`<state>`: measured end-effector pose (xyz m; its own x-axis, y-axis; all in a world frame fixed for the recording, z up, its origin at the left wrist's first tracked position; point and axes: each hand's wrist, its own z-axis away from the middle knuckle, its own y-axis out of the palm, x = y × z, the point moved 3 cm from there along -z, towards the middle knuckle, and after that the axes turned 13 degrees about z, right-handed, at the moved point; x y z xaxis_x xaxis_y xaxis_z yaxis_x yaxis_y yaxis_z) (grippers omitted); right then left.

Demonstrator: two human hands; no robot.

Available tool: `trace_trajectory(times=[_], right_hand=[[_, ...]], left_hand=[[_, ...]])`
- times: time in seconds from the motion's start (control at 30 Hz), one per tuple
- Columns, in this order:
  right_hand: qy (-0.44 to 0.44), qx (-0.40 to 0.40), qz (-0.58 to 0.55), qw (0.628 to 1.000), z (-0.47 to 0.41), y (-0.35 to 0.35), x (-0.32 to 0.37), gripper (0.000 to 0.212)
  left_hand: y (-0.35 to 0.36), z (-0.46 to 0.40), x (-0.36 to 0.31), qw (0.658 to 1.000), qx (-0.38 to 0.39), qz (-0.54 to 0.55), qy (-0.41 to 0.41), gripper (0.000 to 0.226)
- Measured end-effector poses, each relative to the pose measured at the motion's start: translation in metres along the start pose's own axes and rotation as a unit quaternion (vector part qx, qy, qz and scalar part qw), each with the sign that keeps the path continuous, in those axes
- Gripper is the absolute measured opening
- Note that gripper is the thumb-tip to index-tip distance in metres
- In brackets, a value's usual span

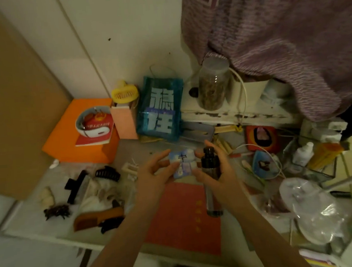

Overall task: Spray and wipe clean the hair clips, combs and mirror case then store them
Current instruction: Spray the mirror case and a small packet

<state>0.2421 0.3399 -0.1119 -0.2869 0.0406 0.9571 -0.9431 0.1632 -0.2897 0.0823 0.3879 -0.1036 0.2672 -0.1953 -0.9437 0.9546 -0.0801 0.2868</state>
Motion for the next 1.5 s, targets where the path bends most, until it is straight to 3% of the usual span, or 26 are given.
trace_trajectory(times=[0.33, 0.6, 0.97, 1.27, 1.37, 1.5], right_hand=[[0.06, 0.056, 0.021, 0.996, 0.011, 0.05, -0.053, 0.055], [0.132, 0.076, 0.018, 0.988, 0.01, 0.1, -0.084, 0.052], [0.235, -0.017, 0.005, 0.972, -0.027, 0.178, -0.1, 0.054], [0.278, -0.095, -0.013, 0.956, -0.051, 0.191, -0.117, 0.056], [0.286, -0.099, -0.003, 0.953, -0.058, 0.193, -0.128, 0.054], [0.295, -0.091, 0.0, 0.951, -0.064, 0.196, -0.14, 0.053]], left_hand=[[-0.054, 0.015, 0.055, 0.994, -0.081, -0.034, -0.058, 0.047], [-0.103, 0.002, 0.094, 0.988, -0.107, -0.053, -0.101, 0.044], [-0.167, -0.076, 0.115, 0.979, -0.038, -0.108, -0.166, 0.037], [-0.172, -0.127, 0.14, 0.972, 0.03, -0.128, -0.197, 0.03], [-0.17, -0.138, 0.147, 0.967, 0.053, -0.132, -0.211, 0.026], [-0.171, -0.148, 0.155, 0.96, 0.061, -0.172, -0.214, 0.038]])
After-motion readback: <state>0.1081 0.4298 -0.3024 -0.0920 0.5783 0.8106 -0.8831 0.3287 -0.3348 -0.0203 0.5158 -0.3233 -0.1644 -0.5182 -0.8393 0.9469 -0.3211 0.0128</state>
